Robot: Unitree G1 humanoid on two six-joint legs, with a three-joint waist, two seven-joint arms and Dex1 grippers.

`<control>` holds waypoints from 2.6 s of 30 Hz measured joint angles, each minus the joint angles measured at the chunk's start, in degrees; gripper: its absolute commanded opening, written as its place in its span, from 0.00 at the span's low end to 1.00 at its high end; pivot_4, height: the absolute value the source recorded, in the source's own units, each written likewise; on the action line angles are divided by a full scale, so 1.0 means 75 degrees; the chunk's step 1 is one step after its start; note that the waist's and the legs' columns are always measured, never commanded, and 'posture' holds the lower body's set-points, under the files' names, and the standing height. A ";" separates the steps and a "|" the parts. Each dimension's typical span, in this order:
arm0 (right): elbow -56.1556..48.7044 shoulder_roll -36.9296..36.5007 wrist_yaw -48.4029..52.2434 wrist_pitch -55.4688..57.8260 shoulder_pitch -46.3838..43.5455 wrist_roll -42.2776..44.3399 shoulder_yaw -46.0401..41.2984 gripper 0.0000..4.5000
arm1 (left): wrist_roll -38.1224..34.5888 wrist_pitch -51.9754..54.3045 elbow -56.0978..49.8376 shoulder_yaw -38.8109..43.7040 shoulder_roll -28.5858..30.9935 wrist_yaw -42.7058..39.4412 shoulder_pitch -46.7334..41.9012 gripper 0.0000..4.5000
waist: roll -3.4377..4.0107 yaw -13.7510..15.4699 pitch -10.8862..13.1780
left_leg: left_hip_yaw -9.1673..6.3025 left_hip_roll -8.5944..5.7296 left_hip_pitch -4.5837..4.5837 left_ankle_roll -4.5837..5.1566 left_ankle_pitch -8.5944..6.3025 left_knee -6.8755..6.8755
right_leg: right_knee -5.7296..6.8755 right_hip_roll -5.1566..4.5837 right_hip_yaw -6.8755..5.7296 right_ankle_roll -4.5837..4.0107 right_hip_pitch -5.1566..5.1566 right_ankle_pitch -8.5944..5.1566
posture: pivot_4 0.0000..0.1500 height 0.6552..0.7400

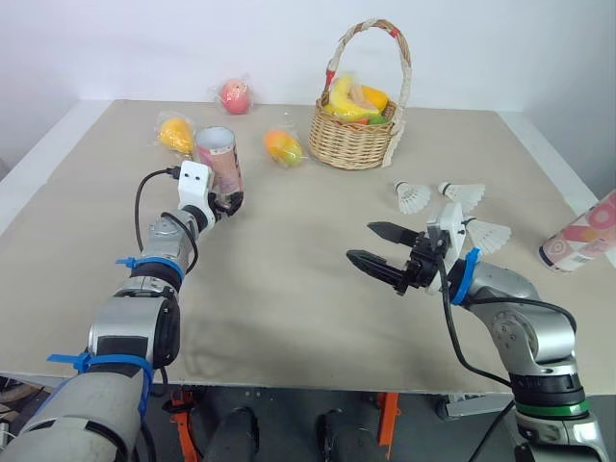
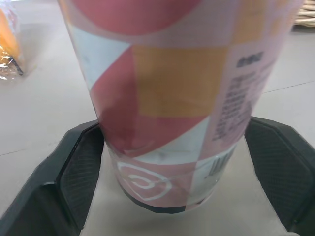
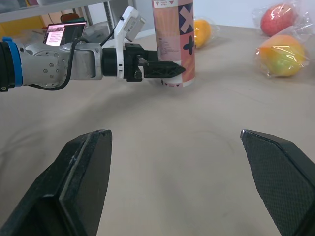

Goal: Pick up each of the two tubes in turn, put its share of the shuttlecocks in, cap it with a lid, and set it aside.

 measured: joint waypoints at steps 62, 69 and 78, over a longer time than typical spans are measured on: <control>1.0687 0.1668 -0.4772 -0.4117 -0.5630 -0.3988 -0.0134 0.01 | -0.0699 0.3702 -0.9459 -0.3249 0.3803 -0.8589 0.3139 0.70 | 0.0013 -0.0238 0.0004 | 0.0010 0.0022 -0.0002 0.0025 0.0053 -0.0071 | 0.0045 0.0013 -0.0005 -0.0067 -0.0057 -0.0005 | 1.00 1.00; 0.3781 0.0328 -0.0313 -0.3444 -0.2688 -0.2279 0.0524 0.01 | -0.0745 0.3670 -0.9402 -0.3316 0.3653 -0.8750 0.3036 0.70 | 0.0032 -0.0127 0.0011 | -0.0015 0.0016 -0.0028 0.0028 0.0033 -0.0043 | 0.0051 0.0000 -0.0028 -0.0060 -0.0054 -0.0025 | 1.00 1.00; -0.0662 -0.1577 0.2340 -0.1732 -0.2799 -0.0813 0.1313 0.01 | -0.0690 0.3653 -0.9116 -0.3529 0.3513 -0.8897 0.2863 0.70 | 0.0049 -0.0177 0.0019 | -0.0010 0.0051 0.0028 0.0034 0.0037 -0.0009 | 0.0055 0.0030 -0.0035 -0.0034 -0.0011 -0.0035 | 1.00 1.00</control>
